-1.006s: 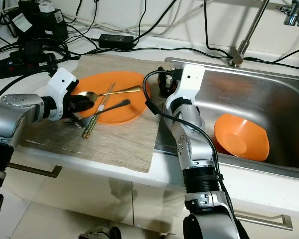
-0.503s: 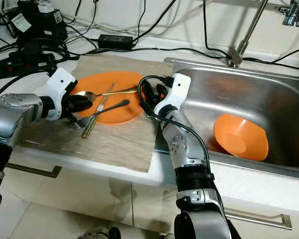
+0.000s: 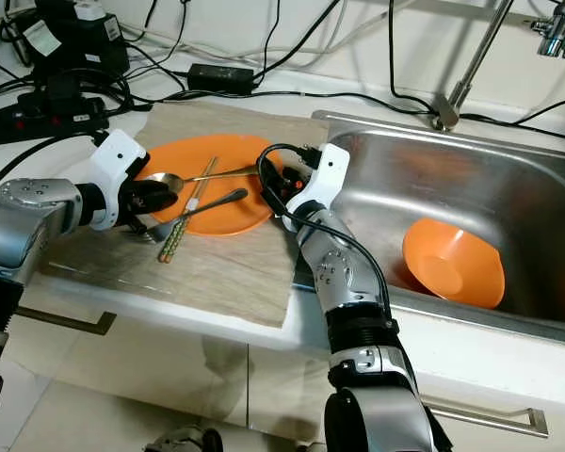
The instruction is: Kitchen organization
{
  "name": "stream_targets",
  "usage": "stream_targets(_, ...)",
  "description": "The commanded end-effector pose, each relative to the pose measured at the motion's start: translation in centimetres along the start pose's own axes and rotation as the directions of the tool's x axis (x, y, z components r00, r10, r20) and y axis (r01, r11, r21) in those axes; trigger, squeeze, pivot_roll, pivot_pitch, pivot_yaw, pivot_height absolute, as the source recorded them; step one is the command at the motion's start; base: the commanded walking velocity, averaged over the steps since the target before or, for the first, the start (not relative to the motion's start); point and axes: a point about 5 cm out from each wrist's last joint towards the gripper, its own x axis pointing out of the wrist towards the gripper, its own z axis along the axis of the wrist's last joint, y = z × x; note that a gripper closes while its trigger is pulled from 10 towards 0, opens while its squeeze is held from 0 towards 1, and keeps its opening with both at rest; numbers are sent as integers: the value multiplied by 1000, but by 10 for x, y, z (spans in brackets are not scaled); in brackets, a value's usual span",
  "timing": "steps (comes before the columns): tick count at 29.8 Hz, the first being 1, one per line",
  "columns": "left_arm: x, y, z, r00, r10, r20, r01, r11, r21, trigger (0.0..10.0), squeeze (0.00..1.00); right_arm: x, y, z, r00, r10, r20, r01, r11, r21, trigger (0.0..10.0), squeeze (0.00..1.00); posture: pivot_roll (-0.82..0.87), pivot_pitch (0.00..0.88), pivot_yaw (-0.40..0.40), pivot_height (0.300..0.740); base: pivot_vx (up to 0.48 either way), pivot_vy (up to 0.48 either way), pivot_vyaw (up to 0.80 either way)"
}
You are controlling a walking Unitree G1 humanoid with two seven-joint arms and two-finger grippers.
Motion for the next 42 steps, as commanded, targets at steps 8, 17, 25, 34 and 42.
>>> stream_targets(8, 2, -10, 1, 1000, -28, 2, 28, 999, -16, 10000, 0, 5, 2, 1, 1000, 17, 0, -17, 1000, 22, 10000, 0, -4, 38, -74, 740, 0, 0, 0)
stream_targets(17, -1, -12, 10, 999, -26, 20, 26, 1000, -13, 10000, 0, 9, 2, -8, 1000, 11, -19, -10, 998, 58, 10000, 0, -1, 47, -64, 740, 0, 0, 0)
stream_targets(25, -3, -11, 10, 1000, -20, 16, 21, 1000, -17, 10000, 0, 11, 3, -11, 1000, 17, -21, -15, 997, 81, 10000, 0, -1, 53, -68, 740, 0, 0, 0)
stream_targets(34, -3, -10, 6, 1000, -14, 10, 14, 1000, -27, 10000, 0, 14, -2, -23, 999, 0, -54, 8, 987, 159, 10000, 0, -2, 55, -71, 740, 0, 0, 0)
stream_targets(42, -2, -10, 7, 1000, -16, 12, 16, 1000, -25, 10000, 0, 17, -2, -21, 999, -4, -53, 10, 993, 121, 10000, 0, -5, 59, -78, 740, 0, 0, 0)
